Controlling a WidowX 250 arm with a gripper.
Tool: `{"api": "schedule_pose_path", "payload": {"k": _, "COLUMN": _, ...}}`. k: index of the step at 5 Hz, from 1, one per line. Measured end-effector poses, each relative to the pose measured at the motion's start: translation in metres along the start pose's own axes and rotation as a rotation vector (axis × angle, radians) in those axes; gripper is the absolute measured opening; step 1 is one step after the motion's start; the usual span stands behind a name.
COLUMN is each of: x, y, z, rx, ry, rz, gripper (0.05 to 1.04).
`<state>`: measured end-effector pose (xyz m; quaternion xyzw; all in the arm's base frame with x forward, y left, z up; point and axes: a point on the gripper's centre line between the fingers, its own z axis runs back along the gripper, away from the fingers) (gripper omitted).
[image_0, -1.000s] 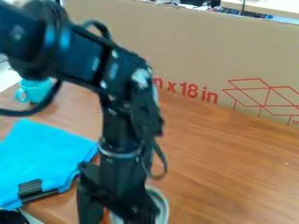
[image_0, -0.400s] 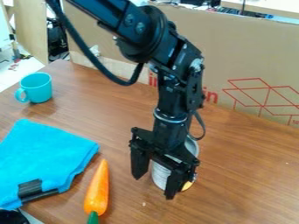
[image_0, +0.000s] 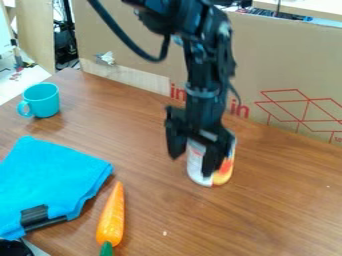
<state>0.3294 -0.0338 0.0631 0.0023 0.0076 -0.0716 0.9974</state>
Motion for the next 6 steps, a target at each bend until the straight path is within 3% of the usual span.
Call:
{"api": "schedule_pose_path", "payload": {"k": 2, "x": 0.017, "y": 0.021, "z": 0.011, "rx": -0.007, "ry": -0.083, "rz": 0.035, "gripper": 1.001}}
{"api": "schedule_pose_path", "payload": {"k": 3, "x": 0.009, "y": 0.026, "z": 0.021, "rx": 0.026, "ry": -0.11, "rz": 0.053, "gripper": 1.001}}
{"api": "schedule_pose_path", "payload": {"k": 4, "x": -0.014, "y": 0.024, "z": 0.043, "rx": 0.028, "ry": -0.124, "rz": 0.05, "gripper": 1.001}}
{"api": "schedule_pose_path", "payload": {"k": 5, "x": -0.048, "y": 0.035, "z": 0.066, "rx": 0.008, "ry": -0.107, "rz": 0.095, "gripper": 1.001}}
{"api": "schedule_pose_path", "payload": {"k": 6, "x": -0.084, "y": 0.04, "z": 0.083, "rx": 0.046, "ry": -0.08, "rz": 0.159, "gripper": 1.001}}
